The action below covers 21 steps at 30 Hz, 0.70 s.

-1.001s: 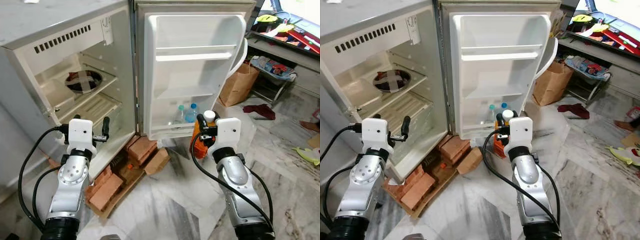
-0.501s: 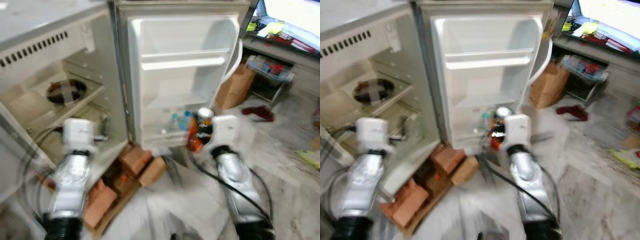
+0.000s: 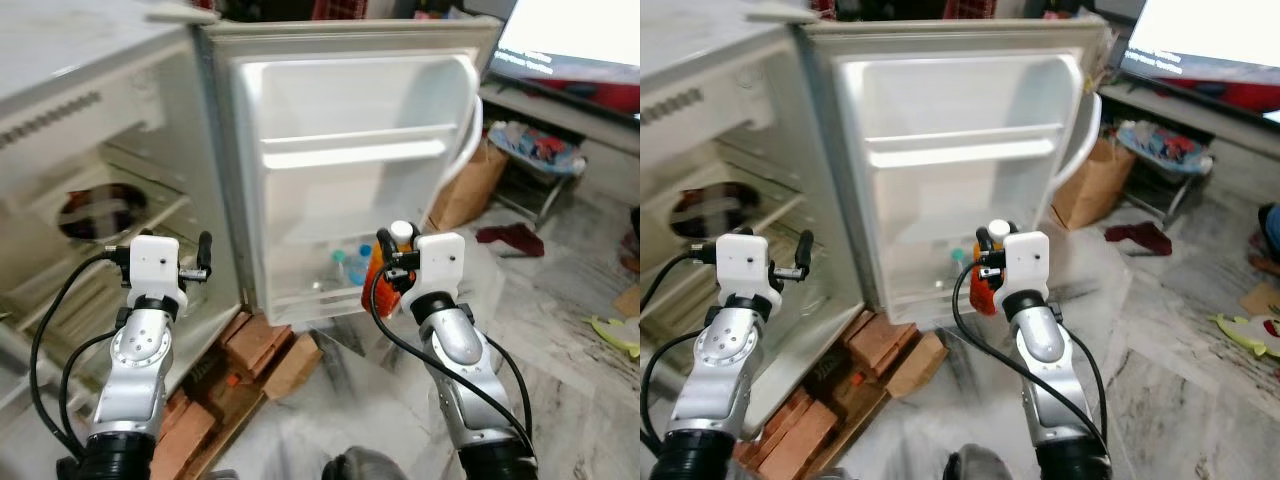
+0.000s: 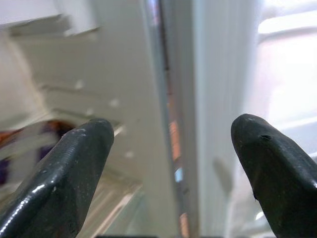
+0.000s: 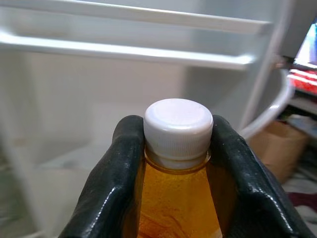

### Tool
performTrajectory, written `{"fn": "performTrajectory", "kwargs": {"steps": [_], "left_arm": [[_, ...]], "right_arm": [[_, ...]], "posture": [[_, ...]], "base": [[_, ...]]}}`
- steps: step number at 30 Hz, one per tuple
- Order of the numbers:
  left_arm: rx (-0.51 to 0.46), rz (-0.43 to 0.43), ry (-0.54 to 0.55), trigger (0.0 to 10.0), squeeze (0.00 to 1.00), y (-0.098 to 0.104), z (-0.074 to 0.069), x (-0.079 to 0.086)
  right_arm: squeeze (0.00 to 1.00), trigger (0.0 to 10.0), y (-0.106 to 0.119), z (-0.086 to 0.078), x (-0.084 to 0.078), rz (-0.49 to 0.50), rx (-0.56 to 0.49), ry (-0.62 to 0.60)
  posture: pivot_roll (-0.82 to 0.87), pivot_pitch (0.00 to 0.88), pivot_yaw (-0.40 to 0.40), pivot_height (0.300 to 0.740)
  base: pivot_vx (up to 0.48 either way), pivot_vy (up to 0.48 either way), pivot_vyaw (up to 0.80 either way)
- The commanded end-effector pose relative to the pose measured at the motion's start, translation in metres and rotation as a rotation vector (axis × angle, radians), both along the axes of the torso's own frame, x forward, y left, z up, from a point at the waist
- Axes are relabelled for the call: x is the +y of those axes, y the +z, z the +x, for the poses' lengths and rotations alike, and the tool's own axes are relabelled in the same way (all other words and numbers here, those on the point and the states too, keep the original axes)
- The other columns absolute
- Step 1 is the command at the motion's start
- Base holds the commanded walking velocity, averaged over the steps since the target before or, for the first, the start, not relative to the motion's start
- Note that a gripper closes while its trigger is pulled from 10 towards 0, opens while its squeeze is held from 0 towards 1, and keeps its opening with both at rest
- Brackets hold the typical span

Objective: Restocking fridge

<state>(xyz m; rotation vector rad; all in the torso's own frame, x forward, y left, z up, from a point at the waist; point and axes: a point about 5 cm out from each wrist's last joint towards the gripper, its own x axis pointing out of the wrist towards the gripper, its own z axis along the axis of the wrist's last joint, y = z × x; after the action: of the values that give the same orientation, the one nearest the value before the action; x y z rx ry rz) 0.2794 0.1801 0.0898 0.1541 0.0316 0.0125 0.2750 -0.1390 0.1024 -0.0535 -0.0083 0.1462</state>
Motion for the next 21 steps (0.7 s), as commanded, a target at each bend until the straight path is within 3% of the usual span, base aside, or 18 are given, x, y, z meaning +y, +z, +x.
{"fn": "performTrajectory", "kwargs": {"steps": [1, 5, 16, 21], "left_arm": [[-0.003, 0.022, 0.033, 10.0, 0.00, 0.0031, 0.0011, 0.0091], [-0.001, 0.025, 0.039, 10.0, 0.00, 0.0030, 0.0016, 0.0092], [0.002, 0.035, 0.051, 10.0, 0.00, 0.0034, 0.0026, 0.0095], [0.011, 0.068, 0.061, 10.0, 0.00, 0.0006, 0.0022, 0.0124]], "right_arm": [[0.00, 10.0, 0.0103, 0.0026, 0.0083, 0.016, -0.041, 0.033], [0.00, 10.0, 0.0083, 0.0017, 0.0108, 0.019, -0.029, 0.049], [0.00, 10.0, 0.0105, 0.0027, 0.0116, 0.029, -0.041, 0.050], [0.00, 10.0, 0.0088, 0.0043, 0.0115, 0.047, -0.042, 0.039]], "posture": [[-0.01, 0.005, -0.075, 0.740], [-0.01, 0.003, -0.076, 0.740], [0.00, 0.005, -0.074, 0.740], [0.01, 0.000, -0.049, 0.740]], "base": [[0.000, 0.000, 0.00], [0.000, 0.000, 0.00], [0.000, 0.000, 0.73], [0.000, 0.000, 0.00]]}}
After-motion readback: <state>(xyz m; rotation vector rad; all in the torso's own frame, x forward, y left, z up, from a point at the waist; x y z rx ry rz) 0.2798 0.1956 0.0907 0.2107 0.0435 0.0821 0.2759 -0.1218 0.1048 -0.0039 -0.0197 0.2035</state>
